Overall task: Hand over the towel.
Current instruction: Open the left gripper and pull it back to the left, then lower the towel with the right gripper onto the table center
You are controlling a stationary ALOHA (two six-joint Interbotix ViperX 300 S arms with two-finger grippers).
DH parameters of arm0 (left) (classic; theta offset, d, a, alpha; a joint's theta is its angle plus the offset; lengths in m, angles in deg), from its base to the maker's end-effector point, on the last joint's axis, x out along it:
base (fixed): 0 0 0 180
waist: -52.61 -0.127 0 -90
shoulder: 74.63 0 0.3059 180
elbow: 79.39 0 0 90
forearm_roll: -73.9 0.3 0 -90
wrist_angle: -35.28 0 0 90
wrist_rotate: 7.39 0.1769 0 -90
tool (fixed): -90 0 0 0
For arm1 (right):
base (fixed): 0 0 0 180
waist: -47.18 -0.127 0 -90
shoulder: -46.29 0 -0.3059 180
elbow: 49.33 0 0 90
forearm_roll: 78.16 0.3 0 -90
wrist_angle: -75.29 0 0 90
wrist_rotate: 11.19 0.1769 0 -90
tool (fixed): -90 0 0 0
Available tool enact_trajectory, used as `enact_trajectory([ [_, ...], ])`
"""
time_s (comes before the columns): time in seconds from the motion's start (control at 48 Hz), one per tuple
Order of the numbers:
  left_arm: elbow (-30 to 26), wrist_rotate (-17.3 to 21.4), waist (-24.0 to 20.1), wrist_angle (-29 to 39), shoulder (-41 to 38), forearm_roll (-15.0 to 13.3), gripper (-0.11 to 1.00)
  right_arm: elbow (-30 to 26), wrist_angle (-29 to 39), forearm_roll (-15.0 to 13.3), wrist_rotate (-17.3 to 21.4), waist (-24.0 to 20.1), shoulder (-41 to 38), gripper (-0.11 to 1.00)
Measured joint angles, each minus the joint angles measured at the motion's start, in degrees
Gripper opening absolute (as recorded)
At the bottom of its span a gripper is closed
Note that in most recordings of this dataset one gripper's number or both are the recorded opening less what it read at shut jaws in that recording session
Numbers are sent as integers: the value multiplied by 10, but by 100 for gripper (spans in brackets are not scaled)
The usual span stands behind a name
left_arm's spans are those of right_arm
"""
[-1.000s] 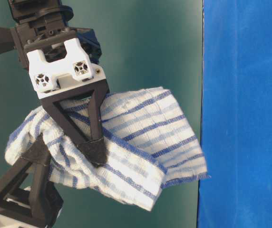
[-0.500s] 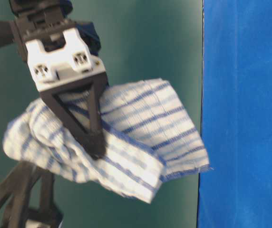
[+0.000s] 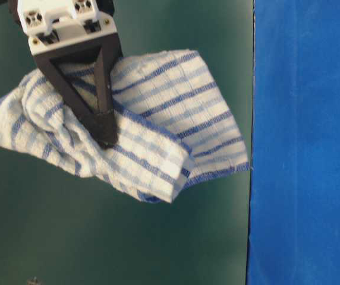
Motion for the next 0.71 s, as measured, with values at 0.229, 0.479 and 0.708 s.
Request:
enact_trajectory([
  [0.229,3,1,0,0,-4,-1,94,-6,27,2,5,2,-8,11],
  [0.479,3,1,0,0,-5,0,94,-78,186,3,5,17,-103,11],
  [0.708,3,1,0,0,-6,-1,94,-142,291,3,5,29,-222,11],
])
